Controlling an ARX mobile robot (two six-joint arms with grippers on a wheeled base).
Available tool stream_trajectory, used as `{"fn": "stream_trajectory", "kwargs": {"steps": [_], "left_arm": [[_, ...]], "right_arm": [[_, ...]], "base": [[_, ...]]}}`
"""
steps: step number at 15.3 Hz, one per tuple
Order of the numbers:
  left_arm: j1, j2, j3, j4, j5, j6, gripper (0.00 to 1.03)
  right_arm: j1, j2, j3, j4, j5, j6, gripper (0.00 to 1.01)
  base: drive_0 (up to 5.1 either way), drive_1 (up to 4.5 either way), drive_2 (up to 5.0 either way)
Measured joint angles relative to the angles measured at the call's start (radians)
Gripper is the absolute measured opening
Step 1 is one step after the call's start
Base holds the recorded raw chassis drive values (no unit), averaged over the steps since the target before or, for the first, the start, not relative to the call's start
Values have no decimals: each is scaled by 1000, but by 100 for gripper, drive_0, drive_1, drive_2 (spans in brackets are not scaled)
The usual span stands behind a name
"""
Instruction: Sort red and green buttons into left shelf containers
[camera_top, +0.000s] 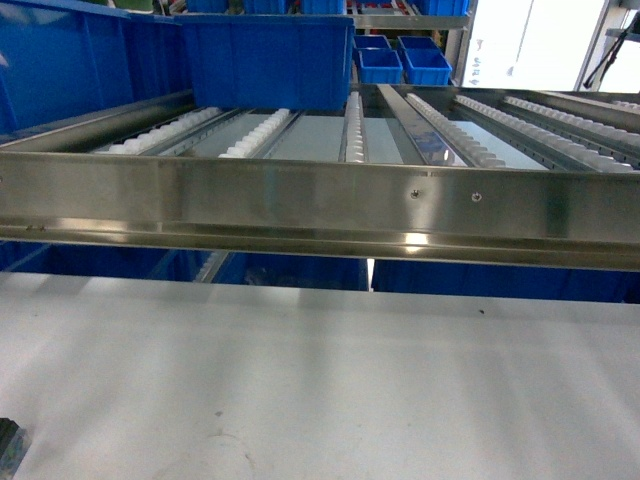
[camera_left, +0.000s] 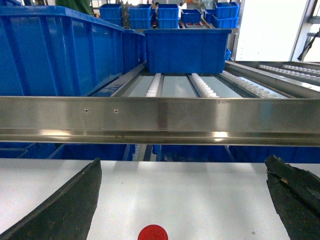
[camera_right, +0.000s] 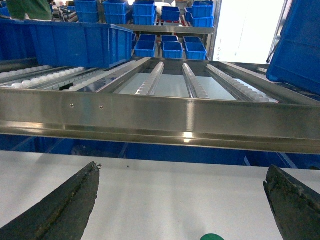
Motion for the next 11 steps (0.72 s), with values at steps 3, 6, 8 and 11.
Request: {"fn": "stream_trajectory", "kwargs": {"steps": [3, 6, 8, 11], "left_arm": [[0, 0, 0, 0, 0, 0, 98], [0, 0, 0, 0, 0, 0, 98], [0, 0, 0, 0, 0, 0, 98], [0, 0, 0, 0, 0, 0, 98]], "right_arm": [[0, 0, 0, 0, 0, 0, 98], [0, 0, 0, 0, 0, 0, 98], [0, 0, 0, 0, 0, 0, 98], [0, 0, 0, 0, 0, 0, 98]], "base": [[0, 0, 0], [0, 0, 0], [0, 0, 0], [0, 0, 0]]}}
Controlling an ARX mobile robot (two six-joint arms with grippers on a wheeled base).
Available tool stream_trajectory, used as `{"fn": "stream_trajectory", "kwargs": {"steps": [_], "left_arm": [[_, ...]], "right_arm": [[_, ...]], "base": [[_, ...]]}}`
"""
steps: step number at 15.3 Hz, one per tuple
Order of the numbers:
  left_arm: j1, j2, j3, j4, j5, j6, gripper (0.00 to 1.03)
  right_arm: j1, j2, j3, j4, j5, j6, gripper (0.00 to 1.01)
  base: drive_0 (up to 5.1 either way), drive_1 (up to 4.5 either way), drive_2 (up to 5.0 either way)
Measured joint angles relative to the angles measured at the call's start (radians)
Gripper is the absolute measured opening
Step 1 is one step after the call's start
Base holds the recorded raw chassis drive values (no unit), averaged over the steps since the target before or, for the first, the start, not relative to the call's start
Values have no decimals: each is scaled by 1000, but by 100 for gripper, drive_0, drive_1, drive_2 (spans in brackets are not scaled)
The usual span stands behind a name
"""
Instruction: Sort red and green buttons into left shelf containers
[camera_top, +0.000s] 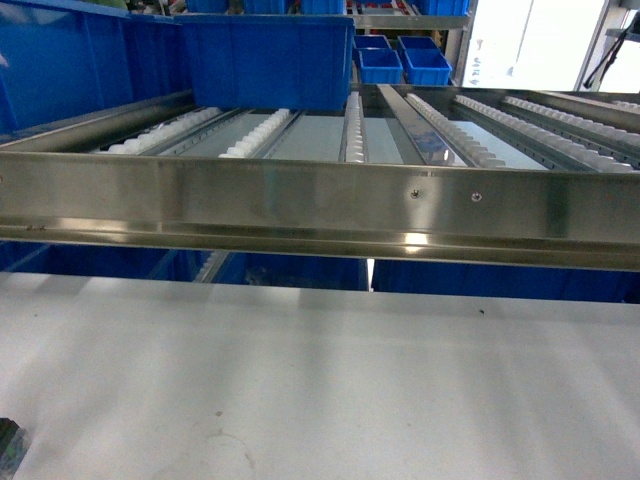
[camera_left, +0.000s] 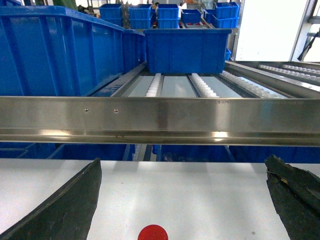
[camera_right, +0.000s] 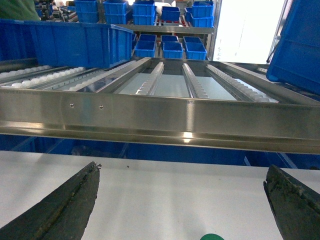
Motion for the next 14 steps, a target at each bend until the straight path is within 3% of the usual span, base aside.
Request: {"fn": "stream_trajectory", "kwargs": {"steps": [5, 9, 10, 12, 14], "left_arm": [[0, 0, 0, 0, 0, 0, 98], [174, 45, 0, 69, 160, 0, 98], [195, 113, 0, 132, 182, 0, 98], [189, 363, 19, 318, 217, 5, 98], [135, 706, 156, 451, 232, 10, 98]], "right_arm": [[3, 13, 0, 37, 1, -2, 98], [84, 201, 0, 215, 70, -16, 98], [76, 263, 0, 269, 68, -21, 98], [9, 462, 9, 388, 16, -36, 98], [-71, 721, 78, 526, -35, -47, 98]], "base": [[0, 0, 0], [0, 0, 0], [0, 0, 0], [0, 0, 0], [0, 0, 0]]}}
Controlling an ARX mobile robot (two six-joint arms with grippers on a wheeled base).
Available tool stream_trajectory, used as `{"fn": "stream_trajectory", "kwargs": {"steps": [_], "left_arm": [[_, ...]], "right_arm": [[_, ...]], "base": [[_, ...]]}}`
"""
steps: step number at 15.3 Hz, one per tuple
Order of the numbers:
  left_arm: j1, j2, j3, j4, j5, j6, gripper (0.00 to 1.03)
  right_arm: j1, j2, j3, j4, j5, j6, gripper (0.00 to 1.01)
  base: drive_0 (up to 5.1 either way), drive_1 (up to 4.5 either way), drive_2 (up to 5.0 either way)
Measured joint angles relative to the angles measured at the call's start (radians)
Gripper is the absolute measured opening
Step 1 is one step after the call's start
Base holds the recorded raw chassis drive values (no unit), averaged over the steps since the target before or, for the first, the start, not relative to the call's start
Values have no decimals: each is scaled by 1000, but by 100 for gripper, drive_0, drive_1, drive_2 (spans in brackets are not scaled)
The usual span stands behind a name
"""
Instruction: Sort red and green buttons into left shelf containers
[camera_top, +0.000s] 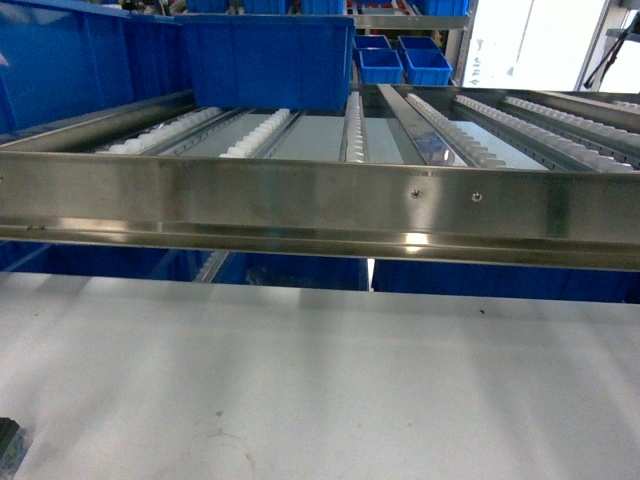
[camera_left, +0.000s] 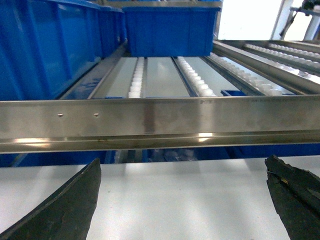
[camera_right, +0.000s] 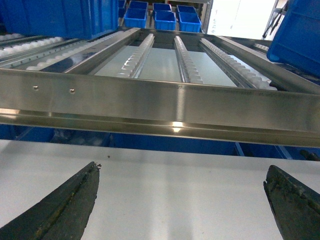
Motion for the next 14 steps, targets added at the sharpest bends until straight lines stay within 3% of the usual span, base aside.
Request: {"fn": "stream_trajectory", "kwargs": {"steps": [3, 8, 11, 14], "left_arm": [[-90, 288, 151, -26, 18, 5, 98], [-188, 432, 249, -61, -20, 6, 98], [-192, 432, 249, -60, -23, 6, 98], [-191, 431, 249, -60, -23, 6, 98]], "right_arm": [[-47, 271, 86, 104, -40, -27, 98], [-110, 534, 166, 53, -61, -61, 98], [-141, 637, 181, 14, -78, -82, 98], [-143, 726, 210, -13, -89, -89, 98]], "base": [[0, 0, 0], [0, 0, 0], [0, 0, 0], [0, 0, 0]]}}
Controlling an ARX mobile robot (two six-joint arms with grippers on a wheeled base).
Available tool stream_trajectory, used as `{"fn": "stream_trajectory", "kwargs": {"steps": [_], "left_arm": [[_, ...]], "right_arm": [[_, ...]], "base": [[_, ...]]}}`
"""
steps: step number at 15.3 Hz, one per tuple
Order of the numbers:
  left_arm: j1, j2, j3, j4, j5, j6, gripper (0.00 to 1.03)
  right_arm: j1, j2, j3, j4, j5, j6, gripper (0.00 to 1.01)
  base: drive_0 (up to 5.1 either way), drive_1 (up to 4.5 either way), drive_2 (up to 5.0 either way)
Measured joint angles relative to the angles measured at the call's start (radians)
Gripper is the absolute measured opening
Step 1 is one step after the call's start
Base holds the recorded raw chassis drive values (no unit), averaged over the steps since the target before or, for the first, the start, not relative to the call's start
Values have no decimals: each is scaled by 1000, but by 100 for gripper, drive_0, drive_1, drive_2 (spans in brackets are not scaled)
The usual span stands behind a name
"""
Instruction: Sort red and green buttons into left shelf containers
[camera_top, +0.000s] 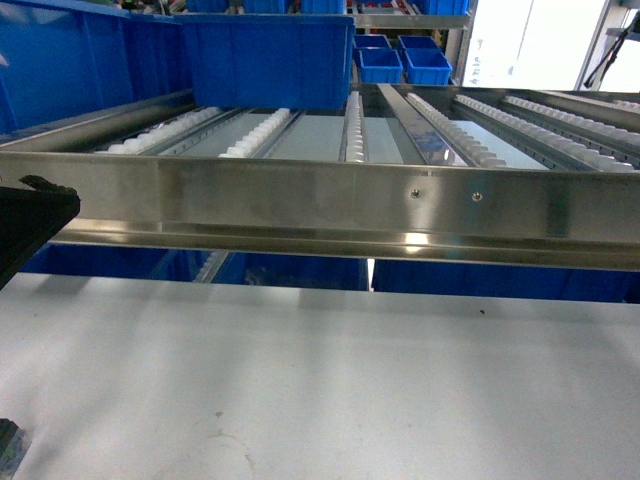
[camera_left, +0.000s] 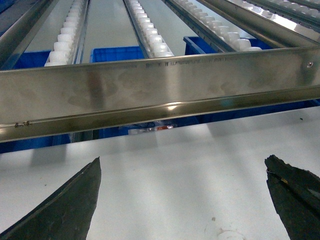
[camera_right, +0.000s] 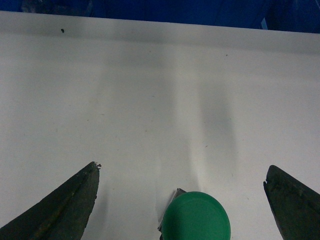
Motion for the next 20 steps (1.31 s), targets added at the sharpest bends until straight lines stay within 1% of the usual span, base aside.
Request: {"fn": "stream_trajectory", "kwargs": {"steps": [1, 3, 7, 8, 10, 11, 12, 15, 16, 18, 19, 20], "left_arm": [[0, 0, 0, 0, 0, 0, 98], [0, 0, 0, 0, 0, 0, 98], [0, 0, 0, 0, 0, 0, 98], [0, 0, 0, 0, 0, 0, 98], [0, 0, 0, 0, 0, 0, 98], [0, 0, 0, 0, 0, 0, 98], [0, 0, 0, 0, 0, 0, 98], [0, 0, 0, 0, 0, 0, 98], [0, 0, 0, 0, 0, 0, 98], [0, 0, 0, 0, 0, 0, 98], [0, 0, 0, 0, 0, 0, 98], [0, 0, 0, 0, 0, 0, 98]], "right_arm": [[0, 30, 11, 2, 12, 0, 98], [-1, 82, 22, 16, 16, 0, 98], [-21, 220, 50, 36, 16, -3, 98], [-31, 247, 55, 47, 12, -6, 98], [-40, 293, 60, 76, 20, -25, 98], [-40, 312, 66, 74, 26, -27, 88], [-40, 328, 68, 94, 27, -31, 74], [-41, 354, 71, 120, 29, -39, 38], [-47, 357, 70, 129, 28, -45, 30], [-53, 357, 44, 170, 27, -48, 30], [-53, 330, 14, 185, 14, -48, 30], [-52, 251, -32, 214, -5, -45, 30]], "base": [[0, 0, 0], [0, 0, 0], [0, 0, 0], [0, 0, 0], [0, 0, 0], [0, 0, 0], [0, 0, 0], [0, 0, 0], [0, 0, 0], [0, 0, 0], [0, 0, 0], [0, 0, 0]]}}
